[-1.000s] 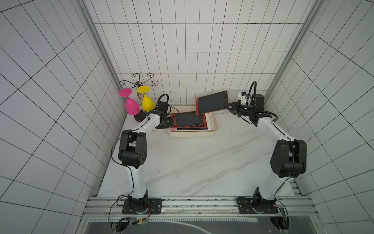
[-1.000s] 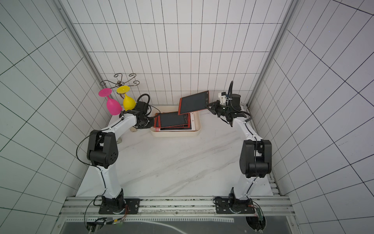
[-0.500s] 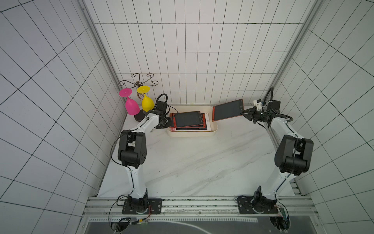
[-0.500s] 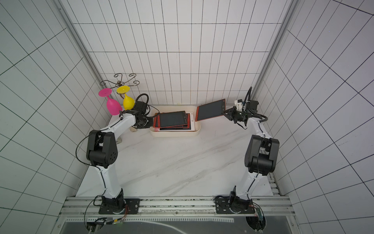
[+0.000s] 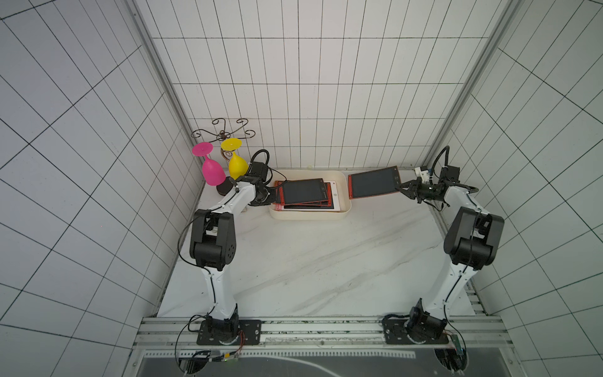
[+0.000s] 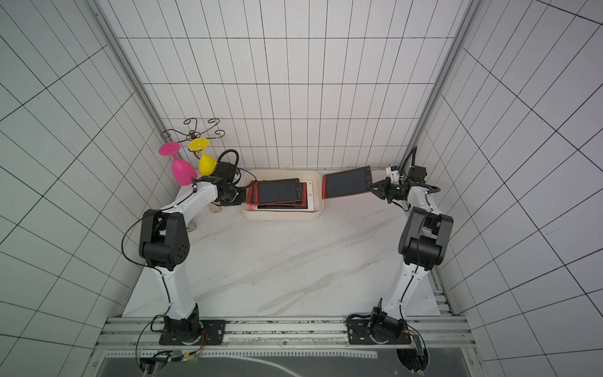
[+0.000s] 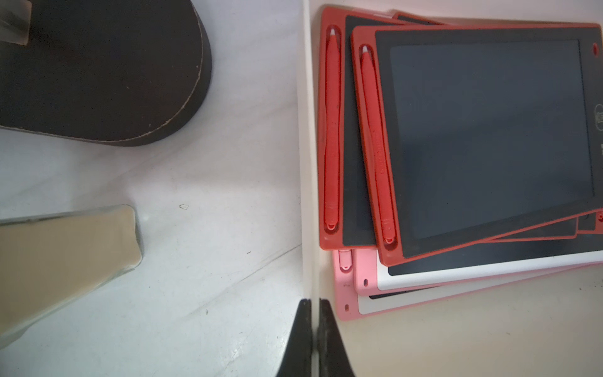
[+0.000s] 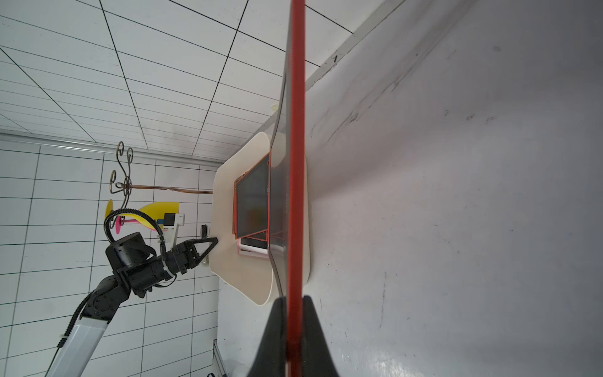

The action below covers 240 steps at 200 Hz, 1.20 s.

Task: Take out the writing tablet from the storage box
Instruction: Pick up the writing tablet from the storage box, then place the writing tablet at the center of the board.

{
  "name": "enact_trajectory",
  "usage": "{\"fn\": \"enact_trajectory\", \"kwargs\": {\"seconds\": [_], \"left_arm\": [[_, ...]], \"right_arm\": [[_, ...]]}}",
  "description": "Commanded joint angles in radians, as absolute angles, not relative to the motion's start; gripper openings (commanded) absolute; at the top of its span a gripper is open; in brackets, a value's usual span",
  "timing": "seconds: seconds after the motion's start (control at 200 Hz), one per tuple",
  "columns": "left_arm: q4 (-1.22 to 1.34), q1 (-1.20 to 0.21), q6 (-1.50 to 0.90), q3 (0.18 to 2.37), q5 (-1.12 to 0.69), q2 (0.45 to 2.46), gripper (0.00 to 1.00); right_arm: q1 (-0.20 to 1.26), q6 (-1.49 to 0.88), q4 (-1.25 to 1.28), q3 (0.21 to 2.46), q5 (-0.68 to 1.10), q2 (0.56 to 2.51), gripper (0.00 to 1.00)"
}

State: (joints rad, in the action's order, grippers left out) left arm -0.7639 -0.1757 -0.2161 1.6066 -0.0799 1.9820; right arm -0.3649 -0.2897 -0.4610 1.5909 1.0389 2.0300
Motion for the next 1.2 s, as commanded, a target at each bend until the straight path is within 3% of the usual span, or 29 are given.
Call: {"fn": "enact_trajectory", "kwargs": {"seconds": [0.0, 0.74, 1.194], "left_arm": [[-0.715, -0.174, -0.205, 1.637, -0.123, 1.984, 0.00], [-0.721, -0.175, -0.202, 1.674, -0.077, 2.025, 0.00], [-0.730, -0.159, -0.202, 1.715, -0.076, 2.066, 0.00]], "right_arm": [[-0.407, -0.221, -0.488, 1.660, 1.051, 2.049, 0.00], [-0.404, -0.155, -0.605, 1.933, 1.076, 2.308, 0.00], [-0.395, -0.132, -0.673, 2.013, 0.998, 2.423, 0.00]]}}
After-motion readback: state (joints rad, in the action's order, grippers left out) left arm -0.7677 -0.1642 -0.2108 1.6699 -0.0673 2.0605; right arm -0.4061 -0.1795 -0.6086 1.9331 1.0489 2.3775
